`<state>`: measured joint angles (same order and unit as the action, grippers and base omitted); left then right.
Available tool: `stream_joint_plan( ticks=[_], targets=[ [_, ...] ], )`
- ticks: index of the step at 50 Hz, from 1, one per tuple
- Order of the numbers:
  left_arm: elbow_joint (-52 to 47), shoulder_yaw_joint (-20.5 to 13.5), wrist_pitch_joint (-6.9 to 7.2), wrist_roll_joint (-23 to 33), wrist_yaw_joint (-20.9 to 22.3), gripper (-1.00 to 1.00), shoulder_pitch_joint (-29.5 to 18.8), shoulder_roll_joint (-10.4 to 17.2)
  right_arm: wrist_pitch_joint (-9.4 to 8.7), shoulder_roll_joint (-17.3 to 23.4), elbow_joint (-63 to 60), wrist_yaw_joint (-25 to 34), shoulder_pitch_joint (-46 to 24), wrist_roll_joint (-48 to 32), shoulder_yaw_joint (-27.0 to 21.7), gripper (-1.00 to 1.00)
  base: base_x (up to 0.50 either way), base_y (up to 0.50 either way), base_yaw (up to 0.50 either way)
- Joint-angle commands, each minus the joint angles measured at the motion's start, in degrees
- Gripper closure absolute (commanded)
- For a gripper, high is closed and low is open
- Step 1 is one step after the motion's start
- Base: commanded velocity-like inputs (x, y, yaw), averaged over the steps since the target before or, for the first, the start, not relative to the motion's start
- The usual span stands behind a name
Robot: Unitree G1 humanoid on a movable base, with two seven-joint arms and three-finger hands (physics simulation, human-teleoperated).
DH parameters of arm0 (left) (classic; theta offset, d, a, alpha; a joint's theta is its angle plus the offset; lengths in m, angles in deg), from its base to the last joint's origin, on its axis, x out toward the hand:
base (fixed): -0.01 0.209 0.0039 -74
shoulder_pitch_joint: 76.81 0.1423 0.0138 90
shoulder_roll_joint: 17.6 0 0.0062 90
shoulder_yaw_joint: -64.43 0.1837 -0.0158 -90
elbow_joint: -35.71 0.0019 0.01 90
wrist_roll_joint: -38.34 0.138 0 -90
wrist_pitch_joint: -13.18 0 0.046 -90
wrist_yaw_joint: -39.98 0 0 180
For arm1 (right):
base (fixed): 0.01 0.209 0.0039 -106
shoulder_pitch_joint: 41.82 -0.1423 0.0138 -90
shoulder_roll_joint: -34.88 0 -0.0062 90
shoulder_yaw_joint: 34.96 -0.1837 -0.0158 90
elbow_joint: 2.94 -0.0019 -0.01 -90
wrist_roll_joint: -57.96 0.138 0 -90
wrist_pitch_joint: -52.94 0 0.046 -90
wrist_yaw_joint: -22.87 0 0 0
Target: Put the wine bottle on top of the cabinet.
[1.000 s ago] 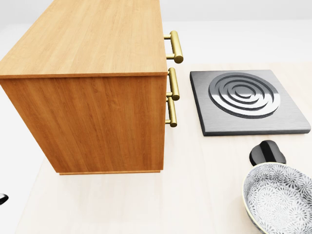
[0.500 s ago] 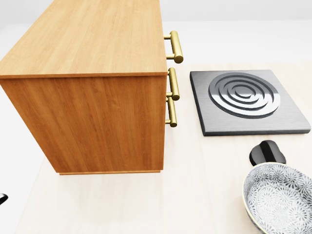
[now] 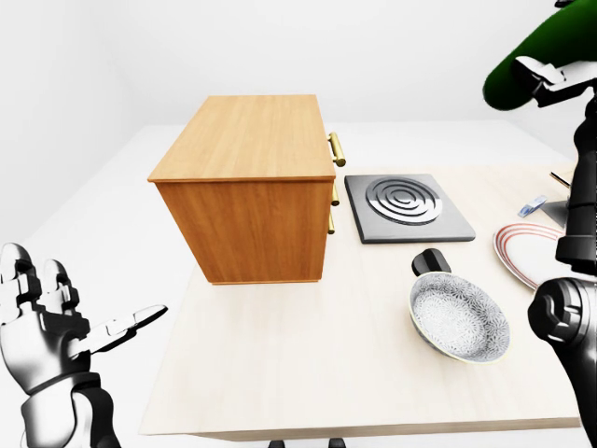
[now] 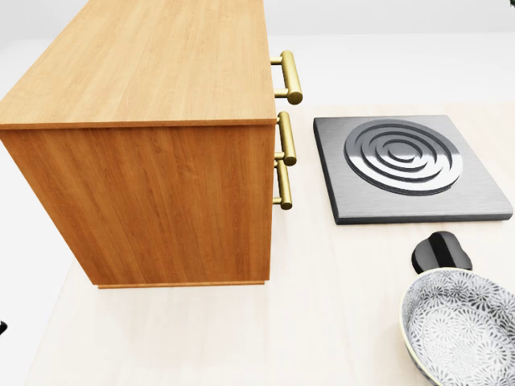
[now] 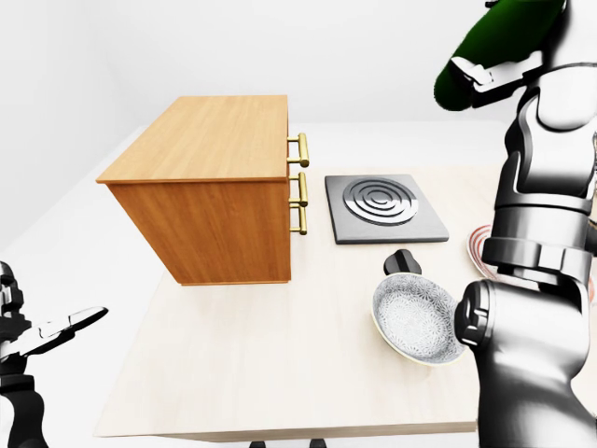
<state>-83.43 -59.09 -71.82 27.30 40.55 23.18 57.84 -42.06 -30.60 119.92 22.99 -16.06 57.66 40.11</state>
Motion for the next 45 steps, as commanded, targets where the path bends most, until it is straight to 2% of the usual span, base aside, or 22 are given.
stream_joint_plan(
  ticks=[1, 12, 45],
  targets=[
    [-0.1, -0.3, 0.0, -0.1, 0.1, -1.0, 0.1, -0.1, 0.0, -3.1, 17.7, 2.8, -16.0, -3.7, 4.1, 1.0, 0.0, 0.0, 0.0],
    [0.0, -0.3, 0.0, -0.3, 0.0, -1.0, 0.0, 0.1, 0.0, -6.1, 30.1, 3.3, -27.0, -6.5, 5.4, 1.0, 0.0, 0.0, 0.0],
    [0.7, -1.3, 0.0, -1.1, 0.3, -1.0, 0.2, 0.1, 0.0, -17.4, 40.8, 4.7, -40.5, -9.7, 5.5, 1.0, 0.0, 0.0, 0.0]
  ],
)
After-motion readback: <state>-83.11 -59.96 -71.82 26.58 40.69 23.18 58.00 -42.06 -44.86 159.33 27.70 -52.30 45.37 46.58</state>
